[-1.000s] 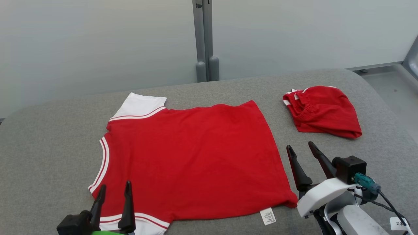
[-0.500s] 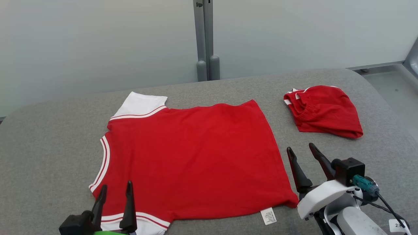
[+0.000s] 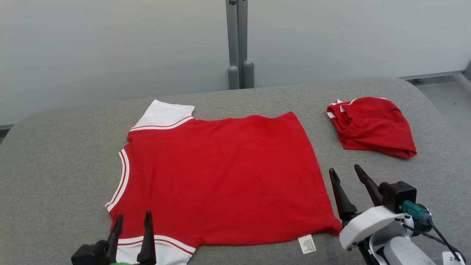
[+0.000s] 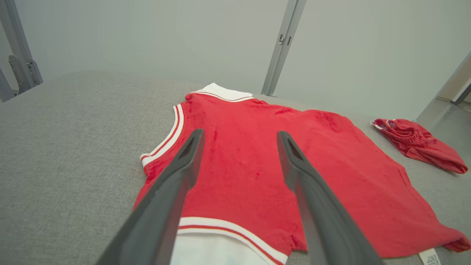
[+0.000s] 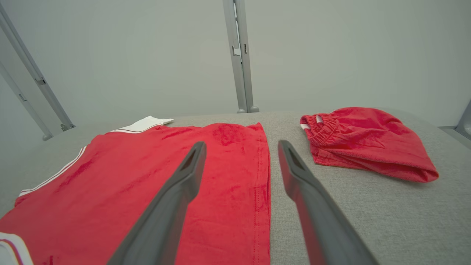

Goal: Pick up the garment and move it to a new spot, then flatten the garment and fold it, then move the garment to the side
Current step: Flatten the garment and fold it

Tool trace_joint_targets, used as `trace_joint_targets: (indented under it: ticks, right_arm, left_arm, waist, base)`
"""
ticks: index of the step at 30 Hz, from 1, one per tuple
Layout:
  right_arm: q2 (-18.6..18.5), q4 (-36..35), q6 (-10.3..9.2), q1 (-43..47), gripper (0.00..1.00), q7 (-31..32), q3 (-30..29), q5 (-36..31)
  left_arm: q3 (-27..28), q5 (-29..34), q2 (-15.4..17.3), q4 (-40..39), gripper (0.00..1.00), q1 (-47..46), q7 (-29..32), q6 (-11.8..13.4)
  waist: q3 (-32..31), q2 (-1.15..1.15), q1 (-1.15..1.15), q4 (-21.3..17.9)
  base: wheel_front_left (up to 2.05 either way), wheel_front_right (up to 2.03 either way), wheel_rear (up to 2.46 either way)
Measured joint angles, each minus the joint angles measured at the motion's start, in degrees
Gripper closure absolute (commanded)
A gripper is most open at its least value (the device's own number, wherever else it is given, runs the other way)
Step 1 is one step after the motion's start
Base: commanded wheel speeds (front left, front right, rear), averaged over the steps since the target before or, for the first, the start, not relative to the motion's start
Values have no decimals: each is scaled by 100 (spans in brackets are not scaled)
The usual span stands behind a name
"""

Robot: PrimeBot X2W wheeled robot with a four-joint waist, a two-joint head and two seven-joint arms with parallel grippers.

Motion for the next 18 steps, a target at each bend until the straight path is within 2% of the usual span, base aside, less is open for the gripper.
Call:
trace_joint_targets:
  ticks: [10, 18]
  right_arm:
    - [0, -3, 1, 112, 0, 0, -74, -31]
    - [4, -10, 59, 104, 0, 0, -45, -88]
  left_arm:
    - [-138, -229, -2, 597, 0, 610, 808, 1]
    - [-110, -580, 7, 808, 0, 741, 993, -4]
  waist:
    - [142, 0, 0, 399]
    - [325, 0, 0, 595]
  base:
    - [0, 0, 0]
    - [0, 0, 0]
